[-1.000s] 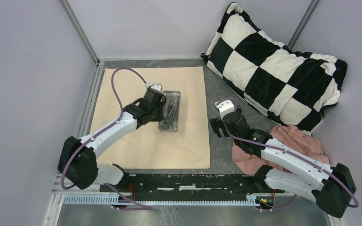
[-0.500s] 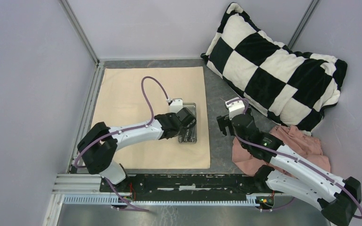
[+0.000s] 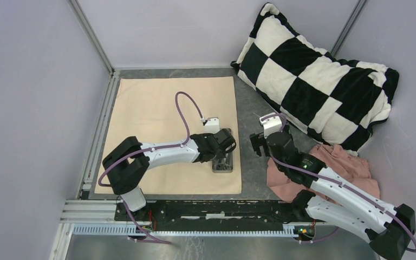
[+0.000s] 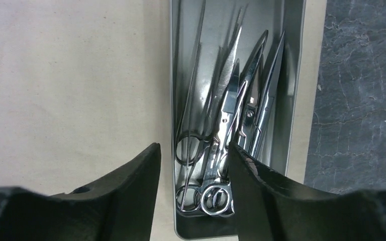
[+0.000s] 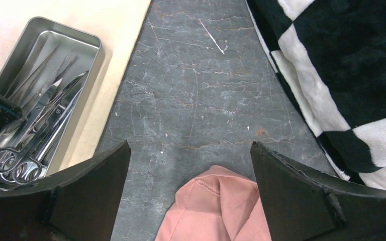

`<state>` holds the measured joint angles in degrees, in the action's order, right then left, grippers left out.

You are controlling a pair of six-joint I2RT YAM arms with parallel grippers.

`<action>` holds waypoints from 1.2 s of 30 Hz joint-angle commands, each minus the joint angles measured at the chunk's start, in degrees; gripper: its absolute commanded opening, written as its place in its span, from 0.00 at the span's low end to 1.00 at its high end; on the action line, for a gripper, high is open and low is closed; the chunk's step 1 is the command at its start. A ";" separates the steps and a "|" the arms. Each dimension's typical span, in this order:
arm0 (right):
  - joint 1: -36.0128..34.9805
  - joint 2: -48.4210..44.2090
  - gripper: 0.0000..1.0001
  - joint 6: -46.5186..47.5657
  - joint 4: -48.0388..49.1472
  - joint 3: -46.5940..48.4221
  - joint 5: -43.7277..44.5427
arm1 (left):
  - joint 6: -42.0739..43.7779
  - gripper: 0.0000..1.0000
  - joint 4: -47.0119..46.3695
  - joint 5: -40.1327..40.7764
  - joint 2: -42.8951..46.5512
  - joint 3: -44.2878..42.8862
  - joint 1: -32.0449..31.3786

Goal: Open and lay out the surgical kit
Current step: Place the container in the surgical kit.

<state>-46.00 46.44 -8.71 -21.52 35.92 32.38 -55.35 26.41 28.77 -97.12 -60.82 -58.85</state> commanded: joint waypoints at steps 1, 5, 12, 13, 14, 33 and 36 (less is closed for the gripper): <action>0.12 0.19 0.97 -0.65 0.25 -0.10 2.34 | 0.61 0.62 -1.02 0.15 3.53 -1.09 0.06; 0.11 0.50 0.97 -0.37 0.98 -0.56 2.12 | 4.74 0.83 -1.79 -3.05 8.34 -0.35 0.13; 0.12 1.30 0.97 -0.30 1.59 -0.85 1.55 | 5.81 0.99 -4.78 -9.94 10.17 -0.36 2.58; 0.09 1.23 0.97 -0.28 1.47 -0.80 1.59 | 6.47 0.98 -5.47 -10.63 9.90 -0.46 2.60; 0.11 1.08 0.97 -0.15 1.35 -0.85 1.67 | 7.64 0.92 -6.23 -11.75 9.38 -0.71 2.60; 0.18 -0.55 0.97 -0.08 1.16 -1.71 1.73 | 16.00 0.39 2.56 -9.88 -10.05 -14.14 3.83; 0.13 -0.41 0.97 -0.15 1.20 -1.76 1.53 | 16.08 0.39 1.44 -11.30 -10.51 -13.63 4.83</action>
<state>-46.00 46.68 -8.69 -21.10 34.46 32.40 -42.04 27.94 17.78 -106.37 -73.23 -55.44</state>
